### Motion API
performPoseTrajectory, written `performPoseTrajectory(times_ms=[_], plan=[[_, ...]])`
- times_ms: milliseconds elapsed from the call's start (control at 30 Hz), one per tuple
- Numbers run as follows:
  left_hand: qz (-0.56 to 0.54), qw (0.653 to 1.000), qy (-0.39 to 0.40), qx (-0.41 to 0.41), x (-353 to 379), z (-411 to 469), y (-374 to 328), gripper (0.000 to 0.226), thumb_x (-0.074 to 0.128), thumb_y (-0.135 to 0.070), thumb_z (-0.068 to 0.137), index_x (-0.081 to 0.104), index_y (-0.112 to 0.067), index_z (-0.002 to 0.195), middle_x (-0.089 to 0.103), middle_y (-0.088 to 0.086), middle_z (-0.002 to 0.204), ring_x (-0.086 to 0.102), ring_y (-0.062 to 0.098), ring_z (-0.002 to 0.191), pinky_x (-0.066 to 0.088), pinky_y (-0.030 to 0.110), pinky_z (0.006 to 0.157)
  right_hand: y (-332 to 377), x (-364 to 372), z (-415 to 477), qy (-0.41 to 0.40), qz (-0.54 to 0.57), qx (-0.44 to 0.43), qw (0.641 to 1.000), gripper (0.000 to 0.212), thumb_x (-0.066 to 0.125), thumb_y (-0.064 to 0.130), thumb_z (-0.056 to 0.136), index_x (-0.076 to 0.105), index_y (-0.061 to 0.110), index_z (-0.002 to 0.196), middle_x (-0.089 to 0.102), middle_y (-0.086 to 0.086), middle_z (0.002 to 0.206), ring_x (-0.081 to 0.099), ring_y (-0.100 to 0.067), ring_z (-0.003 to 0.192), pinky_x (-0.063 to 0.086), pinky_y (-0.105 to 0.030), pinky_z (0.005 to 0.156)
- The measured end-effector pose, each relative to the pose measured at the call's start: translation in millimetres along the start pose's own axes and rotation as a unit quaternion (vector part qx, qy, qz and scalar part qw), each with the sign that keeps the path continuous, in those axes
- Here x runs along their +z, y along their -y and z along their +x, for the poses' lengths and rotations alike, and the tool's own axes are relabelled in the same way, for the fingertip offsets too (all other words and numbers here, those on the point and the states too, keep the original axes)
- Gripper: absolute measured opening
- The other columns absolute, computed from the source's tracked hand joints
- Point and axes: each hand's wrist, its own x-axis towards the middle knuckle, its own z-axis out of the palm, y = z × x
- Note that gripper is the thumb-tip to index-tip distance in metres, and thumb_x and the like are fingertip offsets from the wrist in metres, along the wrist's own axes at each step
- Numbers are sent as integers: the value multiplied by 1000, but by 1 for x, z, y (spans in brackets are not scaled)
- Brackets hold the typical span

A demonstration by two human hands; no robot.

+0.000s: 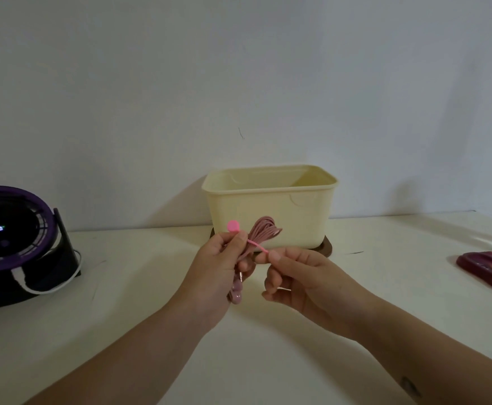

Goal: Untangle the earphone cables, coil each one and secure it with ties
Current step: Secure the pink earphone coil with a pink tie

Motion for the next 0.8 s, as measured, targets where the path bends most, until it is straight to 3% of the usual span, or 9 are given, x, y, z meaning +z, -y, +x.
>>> performPoseTrajectory(times_ms=[133,267,400,467,533,700,800], plan=[[-26,999,32,10,3,-5,-8,24,48,-30,96,49,-17,76,39,-4,47,37,9,37,22,13,34,-2,-3,-1,62,31,83,994,17,59,21,88,73,12,82,53,-2,60,52,-13,59,52,-26,64],[15,992,128,17,11,-18,-17,24,47,-29,94,50,-16,73,41,2,49,38,11,35,24,16,36,6,-26,-1,129,24,126,983,21,77,27,73,71,10,84,55,-1,65,56,-12,63,53,-26,68],[143,970,197,0,11,-23,-11,27,47,-31,93,54,-19,69,44,-2,49,33,8,37,25,18,35,22,-53,-1,101,-87,78,988,41,86,32,60,73,7,91,62,-13,81,60,-15,73,54,-29,74],[229,951,208,-20,13,-24,-4,25,50,-40,87,56,-22,70,48,-4,51,34,10,40,26,19,37,28,-55,-4,87,-183,69,977,29,79,29,73,74,7,91,67,-17,90,62,-20,84,52,-37,84],[287,938,192,-30,17,-25,3,26,51,-40,91,57,-19,78,49,-6,51,37,6,37,26,18,38,32,-53,-6,76,-294,69,950,10,67,18,86,75,13,85,69,-8,83,61,-15,79,50,-31,79],[290,949,123,-20,25,-27,12,19,47,-21,97,53,-11,82,47,-6,55,37,-2,29,24,8,31,38,-30,-9,-20,-573,32,818,16,66,31,86,70,26,71,54,21,49,47,2,49,34,-10,52],[229,970,67,-44,23,-25,16,23,47,-27,97,59,-9,90,48,-1,59,34,1,28,22,14,32,28,-11,-10,-104,-639,-51,760,14,61,37,88,70,30,80,59,21,64,52,2,66,39,-12,57]])
